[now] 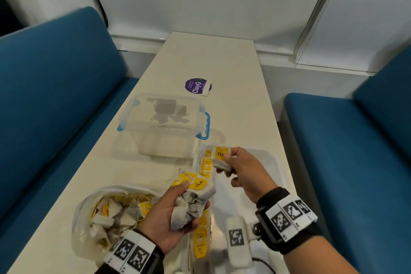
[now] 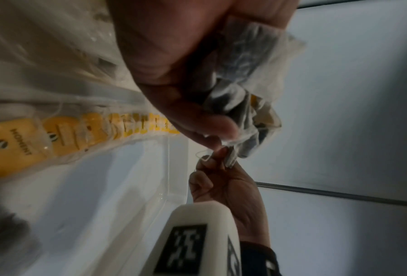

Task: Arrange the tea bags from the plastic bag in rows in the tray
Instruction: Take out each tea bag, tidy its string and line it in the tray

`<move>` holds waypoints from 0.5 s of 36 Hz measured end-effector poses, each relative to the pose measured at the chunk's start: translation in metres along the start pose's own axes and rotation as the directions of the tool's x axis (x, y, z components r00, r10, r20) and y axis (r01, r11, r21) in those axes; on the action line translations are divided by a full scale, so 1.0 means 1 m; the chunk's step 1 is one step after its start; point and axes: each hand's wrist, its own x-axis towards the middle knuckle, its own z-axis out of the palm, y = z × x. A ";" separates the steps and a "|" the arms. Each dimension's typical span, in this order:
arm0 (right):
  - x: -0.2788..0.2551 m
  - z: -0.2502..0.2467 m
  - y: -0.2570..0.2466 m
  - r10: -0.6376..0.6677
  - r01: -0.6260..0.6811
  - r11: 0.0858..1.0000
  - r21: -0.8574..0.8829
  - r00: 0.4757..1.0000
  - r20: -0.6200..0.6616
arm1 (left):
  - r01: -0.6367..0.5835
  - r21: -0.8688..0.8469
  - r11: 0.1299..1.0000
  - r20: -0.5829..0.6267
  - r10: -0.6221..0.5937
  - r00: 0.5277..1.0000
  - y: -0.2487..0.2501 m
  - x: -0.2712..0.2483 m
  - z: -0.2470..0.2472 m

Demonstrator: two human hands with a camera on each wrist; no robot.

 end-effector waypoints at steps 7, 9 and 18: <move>-0.022 0.010 0.012 0.013 -0.017 0.999 0.030 0.988 0.153 | -0.018 0.034 0.999 -0.002 0.019 1.000 0.000 0.004 0.006; -0.026 0.008 0.014 0.006 -0.013 0.999 0.045 0.988 0.156 | -0.009 0.026 1.000 0.001 0.009 1.000 -0.002 0.006 0.005; -0.035 0.002 0.015 0.033 -0.045 0.996 0.081 0.988 0.149 | 0.003 -0.020 1.000 0.021 -0.002 1.000 -0.009 0.004 0.014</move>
